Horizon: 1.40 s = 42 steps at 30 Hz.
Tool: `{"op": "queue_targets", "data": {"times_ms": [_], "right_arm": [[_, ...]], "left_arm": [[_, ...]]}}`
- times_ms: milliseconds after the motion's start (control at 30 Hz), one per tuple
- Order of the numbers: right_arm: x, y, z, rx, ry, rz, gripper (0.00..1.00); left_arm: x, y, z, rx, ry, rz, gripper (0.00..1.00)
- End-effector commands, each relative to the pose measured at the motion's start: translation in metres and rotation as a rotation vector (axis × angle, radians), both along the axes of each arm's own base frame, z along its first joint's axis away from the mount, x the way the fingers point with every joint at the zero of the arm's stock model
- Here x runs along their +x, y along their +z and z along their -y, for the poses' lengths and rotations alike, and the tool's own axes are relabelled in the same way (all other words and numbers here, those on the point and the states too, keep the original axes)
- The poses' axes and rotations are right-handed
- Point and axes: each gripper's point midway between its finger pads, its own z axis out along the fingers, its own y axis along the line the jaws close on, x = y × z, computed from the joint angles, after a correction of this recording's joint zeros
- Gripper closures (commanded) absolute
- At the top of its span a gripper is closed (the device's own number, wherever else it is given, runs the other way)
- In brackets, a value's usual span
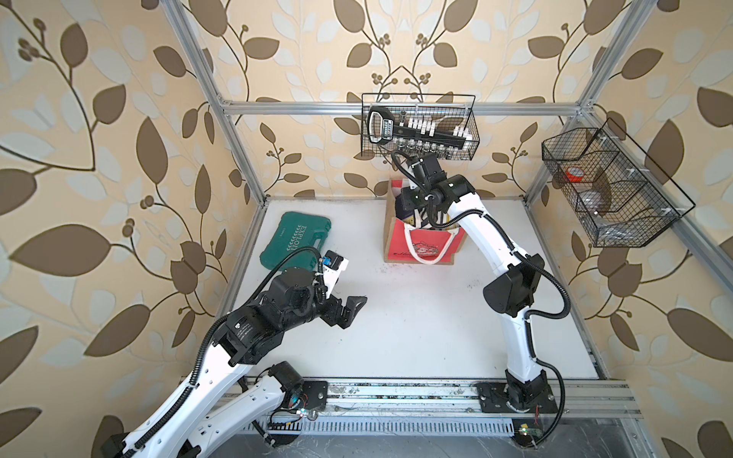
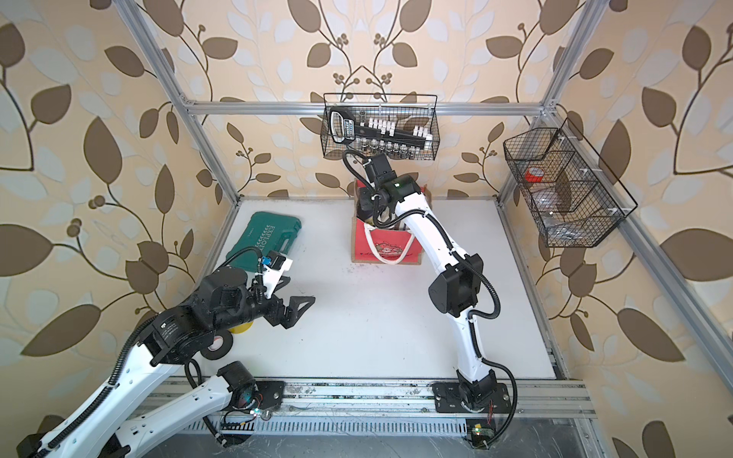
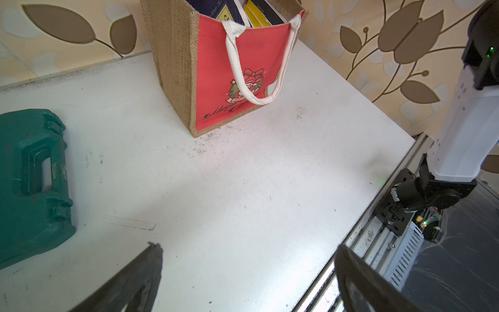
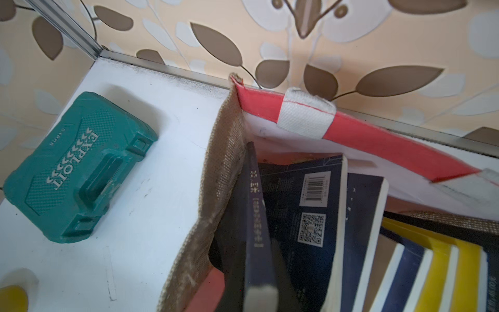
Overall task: Put the books into the canvas bag
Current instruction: Place the book in the canvas bag.
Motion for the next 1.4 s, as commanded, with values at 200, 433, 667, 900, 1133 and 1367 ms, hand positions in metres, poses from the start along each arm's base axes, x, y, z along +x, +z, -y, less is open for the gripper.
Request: {"op": "queue_targets", "data": {"times_ms": [200, 433, 667, 900, 1133, 1367], "right_arm": [[0.013, -0.017, -0.015, 0.044, 0.011, -0.022, 0.7], [0.012, 0.015, 0.014, 0.078, -0.045, 0.058, 0.26], [0.002, 0.026, 0.069, 0.086, -0.11, 0.066, 0.19], [-0.012, 0.005, 0.098, 0.051, -0.121, 0.009, 0.18], [-0.018, -0.009, 0.105, 0.004, -0.137, -0.011, 0.18], [-0.004, -0.019, 0.073, 0.021, -0.079, -0.024, 0.18]], "left_arm": [[0.006, 0.004, -0.001, -0.009, 0.006, 0.023, 0.01], [0.01, 0.001, 0.001, 0.0, 0.008, 0.011, 0.01], [0.014, -0.001, 0.004, -0.008, -0.002, -0.014, 0.01], [0.019, -0.003, 0.006, -0.024, -0.003, -0.038, 0.01], [0.021, -0.002, 0.006, -0.038, -0.003, -0.045, 0.01], [0.022, -0.001, 0.004, -0.047, 0.002, -0.044, 0.01]]}}
